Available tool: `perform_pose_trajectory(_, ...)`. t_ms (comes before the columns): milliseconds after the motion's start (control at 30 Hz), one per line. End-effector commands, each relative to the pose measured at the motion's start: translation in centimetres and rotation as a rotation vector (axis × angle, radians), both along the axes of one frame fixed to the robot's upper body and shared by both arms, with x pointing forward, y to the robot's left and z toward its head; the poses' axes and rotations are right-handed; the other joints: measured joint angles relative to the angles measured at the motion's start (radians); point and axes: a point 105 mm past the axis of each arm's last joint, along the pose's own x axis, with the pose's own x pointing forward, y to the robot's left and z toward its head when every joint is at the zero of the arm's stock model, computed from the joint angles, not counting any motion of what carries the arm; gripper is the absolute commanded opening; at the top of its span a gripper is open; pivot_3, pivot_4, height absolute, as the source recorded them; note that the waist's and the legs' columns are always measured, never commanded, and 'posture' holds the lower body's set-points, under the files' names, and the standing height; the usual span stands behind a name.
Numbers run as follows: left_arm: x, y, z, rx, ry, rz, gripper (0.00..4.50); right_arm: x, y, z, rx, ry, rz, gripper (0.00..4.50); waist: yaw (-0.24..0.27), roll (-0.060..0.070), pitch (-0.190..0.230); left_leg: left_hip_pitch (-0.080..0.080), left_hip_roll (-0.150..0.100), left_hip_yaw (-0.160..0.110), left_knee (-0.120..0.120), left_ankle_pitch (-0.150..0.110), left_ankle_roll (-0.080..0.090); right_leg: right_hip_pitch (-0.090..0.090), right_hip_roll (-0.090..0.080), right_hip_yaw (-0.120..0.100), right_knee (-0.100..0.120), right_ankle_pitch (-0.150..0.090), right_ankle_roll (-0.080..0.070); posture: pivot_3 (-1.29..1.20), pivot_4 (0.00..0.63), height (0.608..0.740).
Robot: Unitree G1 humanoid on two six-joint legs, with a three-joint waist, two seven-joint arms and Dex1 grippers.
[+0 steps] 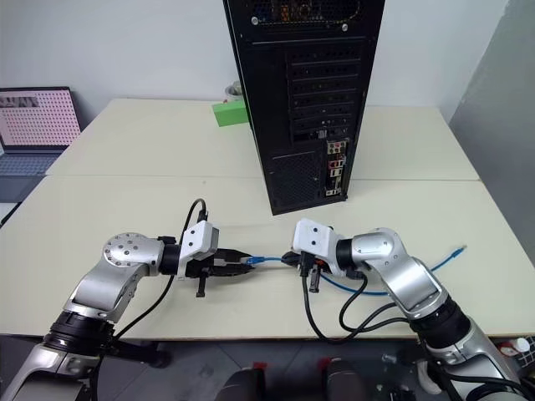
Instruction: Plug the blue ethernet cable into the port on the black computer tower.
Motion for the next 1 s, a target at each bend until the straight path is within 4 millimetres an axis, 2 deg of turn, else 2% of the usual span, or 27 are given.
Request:
perform_pose_trajectory(33,0.2,-0.5,0.7,0.003,-0.046,-0.030,0.29,-0.5,0.5,1.3,0.003,-0.063,0.050,0.00,0.000,0.000,0.000,0.000,0.000,0.000,0.000,0.000,0.000,0.000,0.000,0.000,0.000,0.000,0.000,0.00,0.150,0.740)
perform_pose_trajectory(167,0.1,-0.6,0.4,0.018,-0.056,-0.045,0.29,-0.4,0.3,1.2,-0.007,-0.064,0.049,0.00,0.000,0.000,0.000,0.000,0.000,0.000,0.000,0.000,0.000,0.000,0.000,0.000,0.000,0.000,0.000,0.00,0.150,0.740)
perform_pose_trajectory(233,0.0,-0.6,0.2,0.028,-0.071,-0.054,0.29,-0.4,0.1,1.2,-0.011,-0.062,0.055,0.48,0.000,0.000,0.000,0.000,0.000,0.000,0.000,0.000,0.000,0.000,0.000,0.000,0.000,0.000,0.000,0.00,0.150,0.740)
perform_pose_trajectory(267,0.1,-0.7,0.2,0.030,-0.084,-0.058,0.29,-0.4,0.0,1.2,-0.016,-0.062,0.059,0.49,0.000,0.000,0.000,0.000,0.000,0.000,0.000,0.000,0.000,0.000,0.000,0.000,0.000,0.000,0.000,0.00,0.150,0.740)
perform_pose_trajectory(333,0.1,-0.9,0.3,0.028,-0.113,-0.068,0.29,-0.3,-0.6,1.3,-0.028,-0.059,0.062,0.98,0.001,0.000,0.000,0.000,0.000,0.000,0.000,0.000,0.000,0.000,0.000,0.000,0.000,0.000,0.000,0.00,0.150,0.740)
perform_pose_trajectory(500,0.2,-2.1,0.6,0.031,-0.317,-0.100,0.29,-0.5,-3.8,2.7,-0.010,0.033,0.022,2.19,0.006,0.000,0.000,0.000,0.000,0.000,0.001,0.000,0.000,0.000,0.000,0.000,0.000,0.000,0.000,0.00,0.150,0.740)
perform_pose_trajectory(633,0.8,-2.9,1.1,0.063,-0.638,-0.134,0.29,-0.7,-4.5,3.5,0.163,0.181,-0.073,2.96,0.009,0.000,0.000,0.000,0.000,0.000,0.001,0.000,0.000,0.000,0.000,0.000,0.000,0.000,0.000,0.00,0.150,0.740)
perform_pose_trajectory(733,0.9,-3.3,2.0,0.060,-0.853,-0.171,0.29,-1.1,-4.2,3.4,0.279,0.287,-0.121,3.03,0.011,0.000,0.000,0.000,0.000,0.000,0.001,0.000,0.000,0.001,0.000,0.000,0.000,0.001,0.000,0.00,0.150,0.740)
perform_pose_trajectory(867,0.7,-3.7,3.0,0.028,-1.050,-0.209,0.29,-1.5,-3.1,3.2,0.375,0.377,-0.148,3.03,0.015,0.000,0.000,0.000,0.000,0.000,0.001,0.000,0.000,0.001,0.000,0.000,0.000,0.001,0.001,0.00,0.150,0.740)
perform_pose_trajectory(1000,0.4,-3.9,3.4,-0.003,-1.153,-0.223,0.29,-1.4,-2.1,2.9,0.438,0.440,-0.168,3.03,0.016,0.000,0.000,0.000,-0.001,0.000,0.001,0.000,0.000,0.002,0.000,0.000,0.000,0.001,0.001,0.00,0.150,0.740)
